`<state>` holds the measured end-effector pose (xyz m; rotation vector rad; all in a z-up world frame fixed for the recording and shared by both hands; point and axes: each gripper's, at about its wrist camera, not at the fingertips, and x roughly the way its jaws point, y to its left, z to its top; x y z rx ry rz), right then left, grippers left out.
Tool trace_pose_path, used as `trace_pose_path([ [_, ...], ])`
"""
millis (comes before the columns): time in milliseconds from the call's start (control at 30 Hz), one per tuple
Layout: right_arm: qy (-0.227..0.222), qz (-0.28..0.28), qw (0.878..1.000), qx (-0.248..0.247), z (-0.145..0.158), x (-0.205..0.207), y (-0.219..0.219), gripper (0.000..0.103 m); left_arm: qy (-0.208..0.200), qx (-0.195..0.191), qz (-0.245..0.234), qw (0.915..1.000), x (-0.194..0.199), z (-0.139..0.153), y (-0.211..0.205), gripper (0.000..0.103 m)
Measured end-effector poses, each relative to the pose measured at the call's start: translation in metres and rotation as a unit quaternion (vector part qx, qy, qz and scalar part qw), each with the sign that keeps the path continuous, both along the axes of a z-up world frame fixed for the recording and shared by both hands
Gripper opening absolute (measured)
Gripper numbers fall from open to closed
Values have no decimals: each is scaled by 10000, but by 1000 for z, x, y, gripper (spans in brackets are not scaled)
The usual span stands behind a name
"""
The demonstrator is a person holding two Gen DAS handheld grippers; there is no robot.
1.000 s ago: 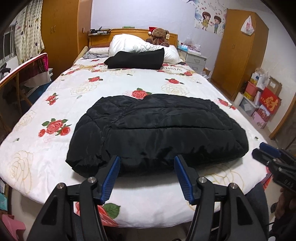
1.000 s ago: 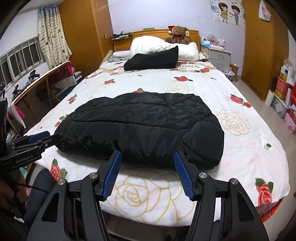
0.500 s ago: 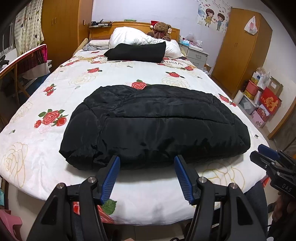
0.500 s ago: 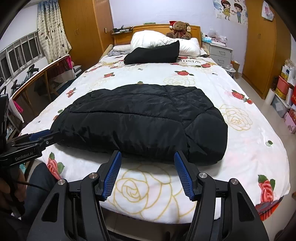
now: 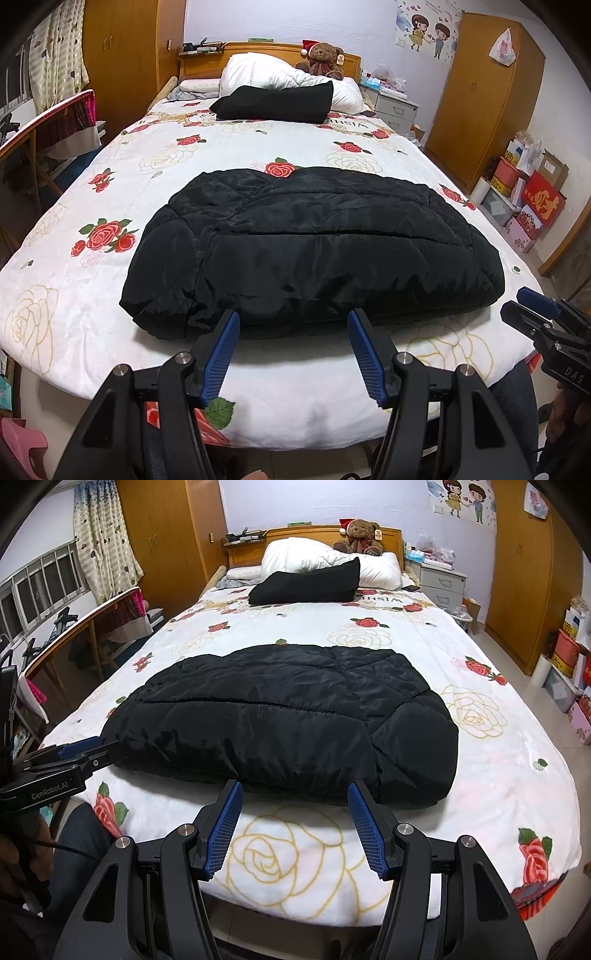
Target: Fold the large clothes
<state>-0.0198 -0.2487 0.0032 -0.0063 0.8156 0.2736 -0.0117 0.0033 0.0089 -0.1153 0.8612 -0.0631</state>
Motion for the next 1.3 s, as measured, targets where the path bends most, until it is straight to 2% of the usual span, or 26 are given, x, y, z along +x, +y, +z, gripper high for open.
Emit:
trace_pose_path([
  [1300,12,9,10000,23,-1,-1,-3,60,0,-28,-35,10000,-2,2,-4,63],
])
